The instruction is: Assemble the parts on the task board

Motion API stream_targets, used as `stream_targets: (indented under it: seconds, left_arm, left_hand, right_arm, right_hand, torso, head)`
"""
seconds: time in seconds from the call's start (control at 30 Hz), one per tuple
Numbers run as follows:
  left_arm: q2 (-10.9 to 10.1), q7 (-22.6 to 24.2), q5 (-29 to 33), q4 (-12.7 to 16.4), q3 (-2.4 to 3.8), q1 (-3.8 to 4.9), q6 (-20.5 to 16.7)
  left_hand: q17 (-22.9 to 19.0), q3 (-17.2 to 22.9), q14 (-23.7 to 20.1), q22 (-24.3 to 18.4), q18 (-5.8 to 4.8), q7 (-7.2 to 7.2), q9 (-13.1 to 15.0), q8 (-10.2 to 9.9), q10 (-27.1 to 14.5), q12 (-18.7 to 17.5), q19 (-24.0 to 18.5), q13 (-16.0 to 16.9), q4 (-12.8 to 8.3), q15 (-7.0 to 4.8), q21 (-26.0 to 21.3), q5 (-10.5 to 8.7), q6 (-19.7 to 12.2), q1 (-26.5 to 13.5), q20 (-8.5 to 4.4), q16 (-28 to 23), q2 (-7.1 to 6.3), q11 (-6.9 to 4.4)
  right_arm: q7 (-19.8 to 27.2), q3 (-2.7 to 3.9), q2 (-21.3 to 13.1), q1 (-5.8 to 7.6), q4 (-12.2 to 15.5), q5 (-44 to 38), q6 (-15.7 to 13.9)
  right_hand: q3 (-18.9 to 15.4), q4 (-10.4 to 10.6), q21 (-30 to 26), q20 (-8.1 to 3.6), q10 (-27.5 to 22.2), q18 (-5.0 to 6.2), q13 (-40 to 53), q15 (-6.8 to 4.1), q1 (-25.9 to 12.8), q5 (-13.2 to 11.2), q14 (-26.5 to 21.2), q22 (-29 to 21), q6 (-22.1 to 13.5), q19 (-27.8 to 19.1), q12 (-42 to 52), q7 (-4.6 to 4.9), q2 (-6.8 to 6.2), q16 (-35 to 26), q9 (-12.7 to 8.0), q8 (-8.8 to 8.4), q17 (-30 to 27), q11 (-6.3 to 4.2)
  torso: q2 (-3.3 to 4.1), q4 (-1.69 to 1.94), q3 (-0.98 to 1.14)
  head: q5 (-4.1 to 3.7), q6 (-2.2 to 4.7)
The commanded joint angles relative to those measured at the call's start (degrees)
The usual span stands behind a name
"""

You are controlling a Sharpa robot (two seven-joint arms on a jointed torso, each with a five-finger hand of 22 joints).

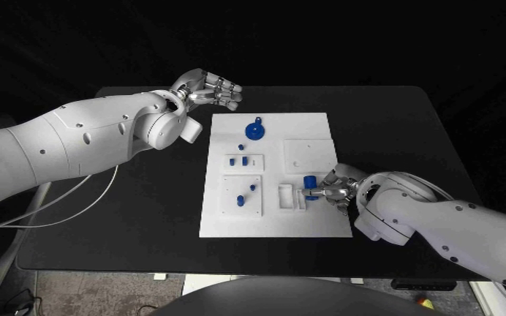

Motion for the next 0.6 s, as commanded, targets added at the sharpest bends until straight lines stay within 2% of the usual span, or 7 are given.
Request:
stream_targets:
  seconds: [0.03, 0.13, 0.27, 0.43, 0.6]
  left_arm:
    - [0.02, 0.28, 0.32, 0.1, 0.02, 0.02, 0.84]
    - [0.06, 0.29, 0.32, 0.07, 0.02, 0.02, 0.82]
    - [0.18, 0.25, 0.32, 0.05, 0.01, 0.02, 0.91]
    - [0.21, 0.22, 0.32, 0.08, 0.0, 0.03, 0.95]
    - [0.2, 0.22, 0.32, 0.1, 0.0, 0.03, 0.93]
  left_hand:
    - [0.04, 0.05, 0.07, -0.04, -0.3, 0.06, 0.04, -0.02, 0.18, -0.12, 0.25, -0.06, 0.15, -0.08, 0.16, 0.32, -0.23, -0.29, 0.04, -0.1, 0.14, 0.14]
    - [0.04, 0.07, 0.06, -0.04, -0.3, 0.07, 0.04, -0.02, 0.19, -0.12, 0.24, -0.06, 0.13, -0.08, 0.16, 0.37, -0.22, -0.27, 0.03, -0.11, 0.14, 0.14]
    - [0.04, 0.13, 0.07, 0.02, -0.31, 0.06, 0.04, -0.03, 0.19, -0.12, 0.25, -0.07, 0.13, -0.09, 0.23, 0.5, -0.22, -0.3, 0.02, -0.1, 0.15, 0.14]
    - [0.03, 0.19, 0.07, 0.07, -0.3, 0.06, 0.04, -0.02, 0.19, -0.12, 0.22, -0.07, 0.06, -0.1, 0.26, 0.64, -0.22, -0.22, 0.0, -0.1, 0.14, 0.13]
    - [0.03, 0.19, 0.07, 0.07, -0.3, 0.06, 0.04, -0.02, 0.19, -0.12, 0.22, -0.07, 0.06, -0.1, 0.26, 0.64, -0.22, -0.22, 0.0, -0.1, 0.14, 0.13]
  right_arm:
    - [0.81, 0.08, -0.27, -0.03, 0.81, 1.0, -2.86]
    - [0.07, 0.12, -0.17, -0.02, 1.29, 1.3, -0.99]
    - [-0.78, 0.13, 0.38, -0.01, 1.43, 1.78, 1.68]
    - [-1.31, 0.11, 1.06, -0.01, 1.47, 2.13, 3.25]
    - [-1.51, 0.06, 1.75, -0.01, 1.51, 2.24, 3.95]
  right_hand:
    - [9.62, -9.03, 0.22, -0.53, 0.48, -0.25, 0.04, -0.34, -1.38, 0.19, 0.16, 2.8, 1.99, 2.04, 0.33, -1.5, -0.84, 0.07, -0.21, 0.12, 0.09, -0.21]
    - [9.47, -8.8, 0.32, -0.46, 0.32, -0.26, -0.12, -0.25, -2.09, -0.63, 0.1, 2.83, 1.8, 2.0, 0.1, -1.37, -1.06, -0.1, -0.78, 0.09, -0.05, -0.11]
    - [9.37, -8.64, 0.36, -0.42, 0.17, -0.32, -0.34, -0.22, -2.38, -1.3, 0.1, 2.86, 2.09, 1.9, -0.18, -1.35, -1.08, -0.15, -1.83, 0.1, -0.1, -0.07]
    - [9.45, -8.56, 0.53, -0.42, 0.17, -0.39, -0.37, -0.21, -2.31, -1.49, 0.11, 2.9, 2.22, 1.88, -0.18, -1.35, -1.18, -0.07, -2.41, 0.1, -0.01, -0.07]
    - [9.41, -8.44, 0.54, -0.42, 0.13, -0.41, -0.42, -0.21, -2.41, -1.59, 0.1, 2.92, 2.25, 1.87, -0.24, -1.33, -1.33, -0.07, -2.6, 0.1, 0.0, -0.06]
  torso:
    - [-0.07, -0.03, -0.16]
    - [-0.04, 0.04, -0.23]
    - [-0.03, 0.02, -0.19]
    - [0.0, 0.01, -0.25]
    - [0.05, 0.05, -0.14]
  head:
    - [0.23, 0.09]
    - [0.4, 0.12]
    - [0.5, 0.22]
    - [0.67, 0.2]
    - [0.85, 0.26]
